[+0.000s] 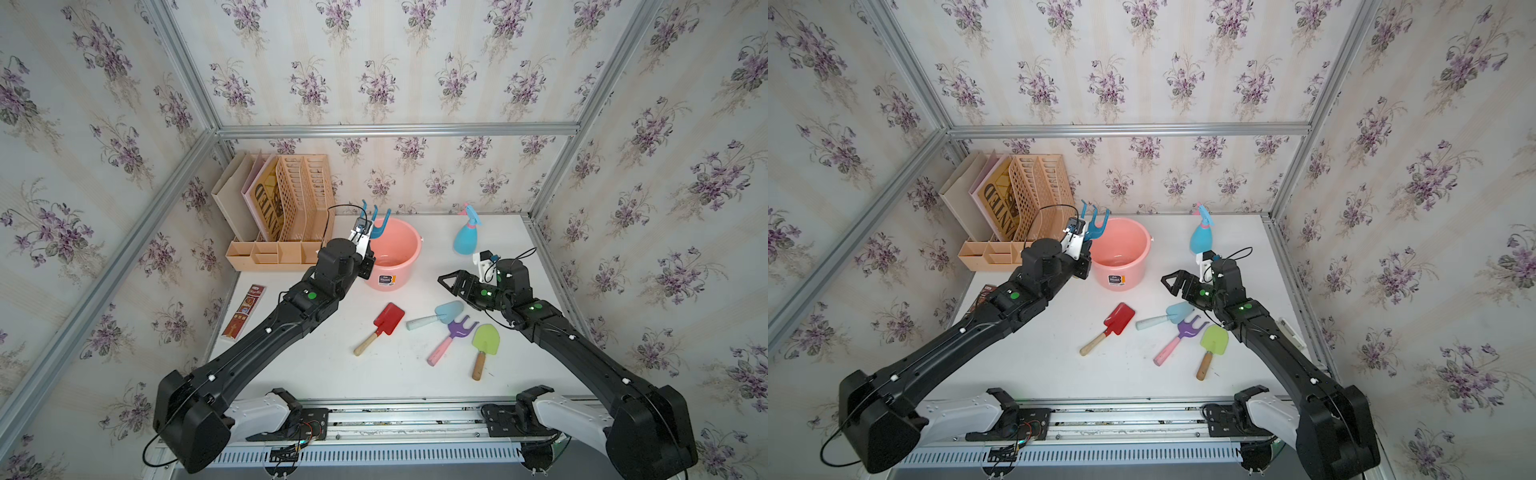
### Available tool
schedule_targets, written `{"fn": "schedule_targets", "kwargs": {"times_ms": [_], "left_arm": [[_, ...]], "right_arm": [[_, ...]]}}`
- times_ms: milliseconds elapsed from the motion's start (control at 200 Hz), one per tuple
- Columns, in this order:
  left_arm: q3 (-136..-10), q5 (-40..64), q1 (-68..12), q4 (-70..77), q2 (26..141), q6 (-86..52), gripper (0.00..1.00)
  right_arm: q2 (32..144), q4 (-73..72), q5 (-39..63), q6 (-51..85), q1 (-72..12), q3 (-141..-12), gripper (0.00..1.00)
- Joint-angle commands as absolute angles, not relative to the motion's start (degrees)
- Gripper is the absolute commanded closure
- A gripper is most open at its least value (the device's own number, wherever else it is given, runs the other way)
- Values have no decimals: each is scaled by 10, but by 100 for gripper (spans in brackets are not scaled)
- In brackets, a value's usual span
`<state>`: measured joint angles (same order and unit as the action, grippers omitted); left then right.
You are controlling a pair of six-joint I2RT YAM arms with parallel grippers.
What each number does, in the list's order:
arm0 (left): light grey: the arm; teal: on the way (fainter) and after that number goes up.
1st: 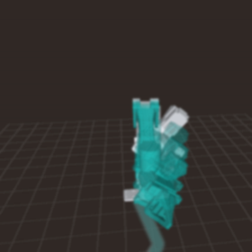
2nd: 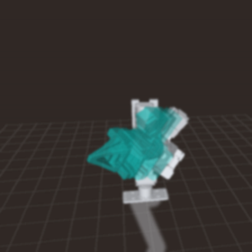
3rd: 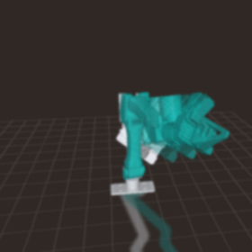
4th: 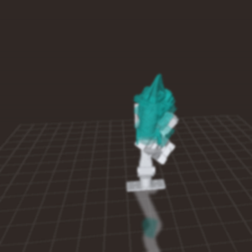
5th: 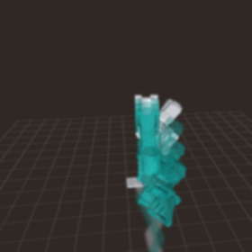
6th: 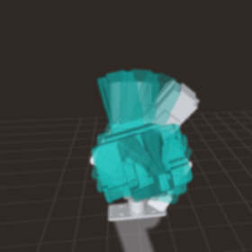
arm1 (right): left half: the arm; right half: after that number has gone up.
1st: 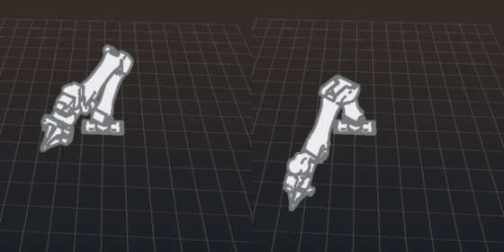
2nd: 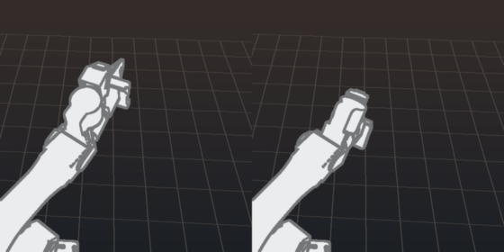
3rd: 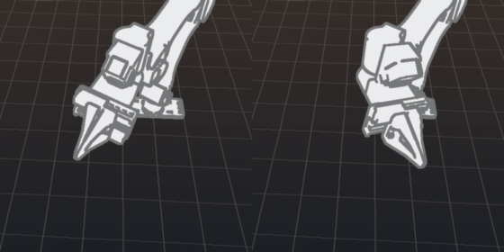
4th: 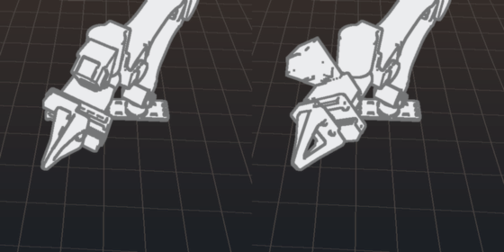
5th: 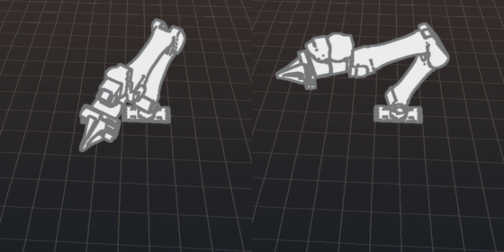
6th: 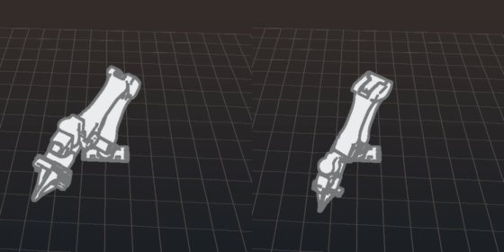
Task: Organize the gardening tools
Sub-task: Pick up the gardening tool from the center of the board, then place the gardening tool in the container.
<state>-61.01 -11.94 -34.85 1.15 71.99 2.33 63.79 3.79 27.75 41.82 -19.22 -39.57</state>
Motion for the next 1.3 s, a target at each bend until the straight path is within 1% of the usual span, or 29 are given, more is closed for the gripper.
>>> {"fn": "schedule_targets", "kwargs": {"times_ms": [0,175,445,679,849,1294], "left_arm": [[-630,-63,-347,149,752,43,100],[-648,-18,-332,221,806,24,100],[-652,14,-316,338,934,-4,100],[-635,32,-299,393,988,-55,100],[-636,46,-294,398,1014,-69,100],[-674,60,-294,338,1063,-64,100]], "right_arm": [[634,18,280,424,-192,-390,0],[624,23,273,423,-190,-384,0],[621,23,271,421,-183,-382,0],[614,30,271,419,-178,-382,0],[616,29,271,419,-175,-382,0],[618,26,272,424,-174,-382,0]]}}
